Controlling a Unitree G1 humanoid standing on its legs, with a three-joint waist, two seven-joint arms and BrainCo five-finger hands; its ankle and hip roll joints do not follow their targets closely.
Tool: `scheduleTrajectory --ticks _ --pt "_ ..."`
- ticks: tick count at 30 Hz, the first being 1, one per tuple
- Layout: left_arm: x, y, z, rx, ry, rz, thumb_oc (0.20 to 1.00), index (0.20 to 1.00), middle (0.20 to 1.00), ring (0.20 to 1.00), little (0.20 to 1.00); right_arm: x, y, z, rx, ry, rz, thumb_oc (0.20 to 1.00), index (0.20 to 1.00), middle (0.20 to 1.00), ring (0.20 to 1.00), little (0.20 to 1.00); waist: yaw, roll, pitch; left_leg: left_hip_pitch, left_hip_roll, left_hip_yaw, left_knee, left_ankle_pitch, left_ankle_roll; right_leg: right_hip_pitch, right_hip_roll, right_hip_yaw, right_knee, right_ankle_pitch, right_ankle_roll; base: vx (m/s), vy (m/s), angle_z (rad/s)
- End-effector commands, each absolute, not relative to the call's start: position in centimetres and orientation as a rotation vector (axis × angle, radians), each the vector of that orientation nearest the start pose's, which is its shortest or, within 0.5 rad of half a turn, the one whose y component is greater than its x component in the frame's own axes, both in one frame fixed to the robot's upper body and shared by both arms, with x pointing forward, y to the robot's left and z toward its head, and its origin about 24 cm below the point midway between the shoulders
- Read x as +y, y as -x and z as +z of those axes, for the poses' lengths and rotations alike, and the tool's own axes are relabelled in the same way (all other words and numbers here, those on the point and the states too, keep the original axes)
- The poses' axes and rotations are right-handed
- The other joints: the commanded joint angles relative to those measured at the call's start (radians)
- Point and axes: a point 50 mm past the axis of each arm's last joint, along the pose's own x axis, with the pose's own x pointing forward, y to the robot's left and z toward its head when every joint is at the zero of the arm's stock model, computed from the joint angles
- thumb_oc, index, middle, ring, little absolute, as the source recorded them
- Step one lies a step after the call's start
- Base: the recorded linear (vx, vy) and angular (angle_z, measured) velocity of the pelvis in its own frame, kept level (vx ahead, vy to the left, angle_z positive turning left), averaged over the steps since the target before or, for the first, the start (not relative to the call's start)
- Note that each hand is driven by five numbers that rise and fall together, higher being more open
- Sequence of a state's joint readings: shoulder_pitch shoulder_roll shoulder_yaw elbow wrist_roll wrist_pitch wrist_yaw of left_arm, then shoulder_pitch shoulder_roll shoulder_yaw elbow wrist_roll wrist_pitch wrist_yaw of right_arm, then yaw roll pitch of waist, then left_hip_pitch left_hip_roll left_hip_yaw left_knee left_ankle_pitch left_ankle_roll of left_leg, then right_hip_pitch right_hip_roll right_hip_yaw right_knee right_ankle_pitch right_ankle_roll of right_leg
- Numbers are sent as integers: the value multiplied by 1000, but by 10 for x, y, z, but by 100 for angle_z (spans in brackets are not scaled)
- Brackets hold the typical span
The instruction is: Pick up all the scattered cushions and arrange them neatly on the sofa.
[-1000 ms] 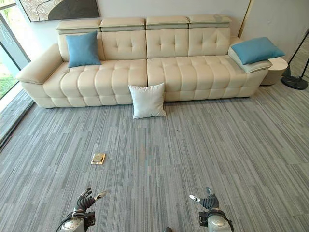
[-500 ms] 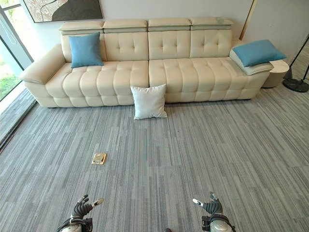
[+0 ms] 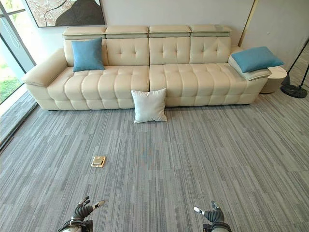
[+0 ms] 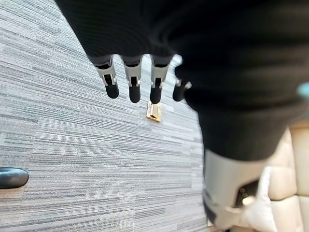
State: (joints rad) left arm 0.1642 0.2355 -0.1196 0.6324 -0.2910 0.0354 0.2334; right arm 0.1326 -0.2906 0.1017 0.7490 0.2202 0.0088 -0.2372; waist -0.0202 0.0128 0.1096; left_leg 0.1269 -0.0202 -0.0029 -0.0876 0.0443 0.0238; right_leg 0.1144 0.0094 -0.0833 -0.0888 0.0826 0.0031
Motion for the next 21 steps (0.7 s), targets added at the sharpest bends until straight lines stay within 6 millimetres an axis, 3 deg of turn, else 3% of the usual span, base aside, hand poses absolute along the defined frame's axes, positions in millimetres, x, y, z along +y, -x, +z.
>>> scheduleTrajectory --ticks 1,21 --pt "223 -159 -108 764 -170 249 1000 1000 1000 1000 1000 -251 -149 -114 816 183 -363 1000 1000 1000 1000 1000 1 -14 18 8 -14 12 0 -85 -35 35 -3 -6 2 -166 45 0 0 0" --pt "229 -161 -105 750 -129 309 1000 1000 1000 1000 1000 -251 -159 -107 777 182 -353 1000 1000 1000 1000 1000 -3 -20 67 -79 -9 4 0 -57 -36 -49 -2 -20 2 -148 45 1 -3 3"
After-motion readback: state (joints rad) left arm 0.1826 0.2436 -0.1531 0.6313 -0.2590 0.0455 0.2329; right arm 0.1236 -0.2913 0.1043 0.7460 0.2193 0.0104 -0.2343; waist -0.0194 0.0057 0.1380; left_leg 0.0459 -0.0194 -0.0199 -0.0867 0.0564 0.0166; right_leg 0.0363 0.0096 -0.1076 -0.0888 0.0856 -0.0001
